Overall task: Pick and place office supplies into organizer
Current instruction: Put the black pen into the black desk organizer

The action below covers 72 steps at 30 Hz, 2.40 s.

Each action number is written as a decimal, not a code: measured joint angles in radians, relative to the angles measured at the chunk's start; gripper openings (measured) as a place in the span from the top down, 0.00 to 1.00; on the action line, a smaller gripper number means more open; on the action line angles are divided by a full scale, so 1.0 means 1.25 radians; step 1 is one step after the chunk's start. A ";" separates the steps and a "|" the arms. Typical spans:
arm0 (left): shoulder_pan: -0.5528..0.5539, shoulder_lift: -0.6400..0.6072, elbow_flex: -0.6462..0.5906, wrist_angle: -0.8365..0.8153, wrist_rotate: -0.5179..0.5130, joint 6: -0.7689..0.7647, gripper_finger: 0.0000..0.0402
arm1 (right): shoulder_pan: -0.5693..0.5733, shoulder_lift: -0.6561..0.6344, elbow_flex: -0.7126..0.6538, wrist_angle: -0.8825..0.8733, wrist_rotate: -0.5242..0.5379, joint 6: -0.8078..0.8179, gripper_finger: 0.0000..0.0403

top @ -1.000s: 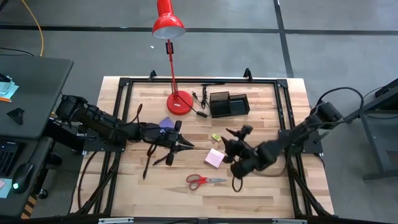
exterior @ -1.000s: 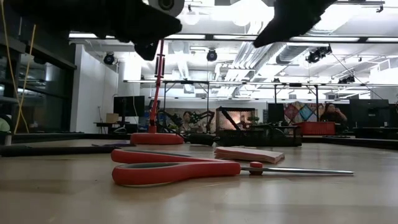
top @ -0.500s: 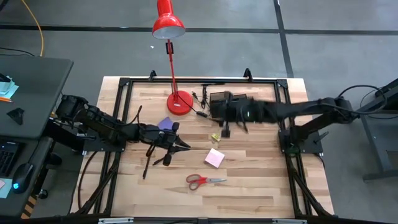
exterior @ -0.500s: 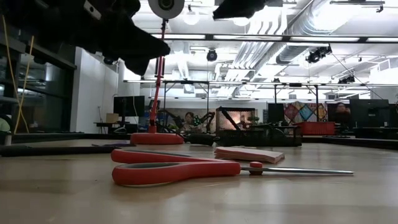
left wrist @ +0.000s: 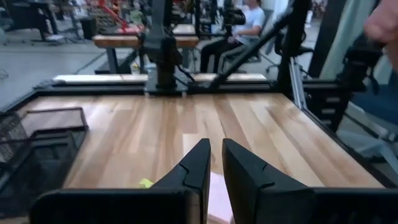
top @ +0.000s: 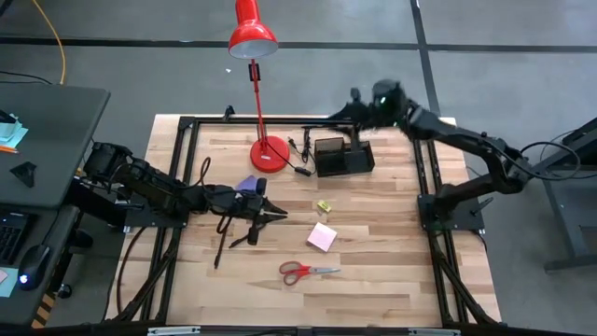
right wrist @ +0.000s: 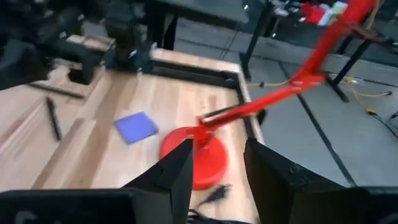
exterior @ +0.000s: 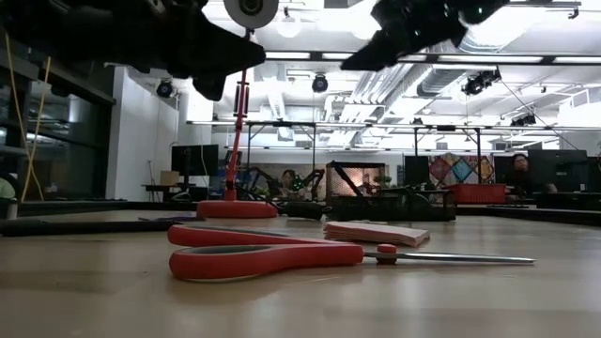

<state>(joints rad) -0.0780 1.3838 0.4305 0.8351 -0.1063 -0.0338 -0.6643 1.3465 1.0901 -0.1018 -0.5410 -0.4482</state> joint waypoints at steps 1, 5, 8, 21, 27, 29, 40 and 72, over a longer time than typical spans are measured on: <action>0.000 0.000 0.000 0.007 -0.001 -0.006 0.92 | -0.032 0.005 0.000 0.014 -0.039 -0.001 0.67; 0.030 0.000 0.000 0.007 0.032 -0.057 0.92 | -0.135 0.030 0.001 0.013 -0.158 -0.002 0.68; 0.095 0.000 -0.021 0.026 0.084 -0.116 0.92 | -0.177 0.046 0.000 0.008 -0.103 0.015 0.68; 0.385 0.000 -0.133 0.242 0.287 -0.190 0.92 | -0.198 0.070 0.000 -0.015 0.116 0.025 0.68; 0.403 0.000 -0.133 0.273 0.328 -0.214 0.92 | -0.195 0.151 0.000 0.071 -0.143 -0.089 0.68; 0.403 0.000 -0.133 0.272 0.328 -0.214 0.92 | -0.197 0.194 0.001 0.122 -0.143 -0.085 0.68; 0.403 0.000 -0.132 0.271 0.413 -0.234 0.92 | -0.238 0.392 0.105 0.084 -0.231 -0.155 0.70; 0.403 0.000 -0.132 0.270 0.444 -0.210 0.92 | -0.240 0.559 0.137 0.002 -0.258 -0.146 0.72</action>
<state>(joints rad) 0.4252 1.3834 0.2655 1.1728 0.4484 -0.2957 -0.9646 2.0457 1.2617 -0.0991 -0.8634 -0.6309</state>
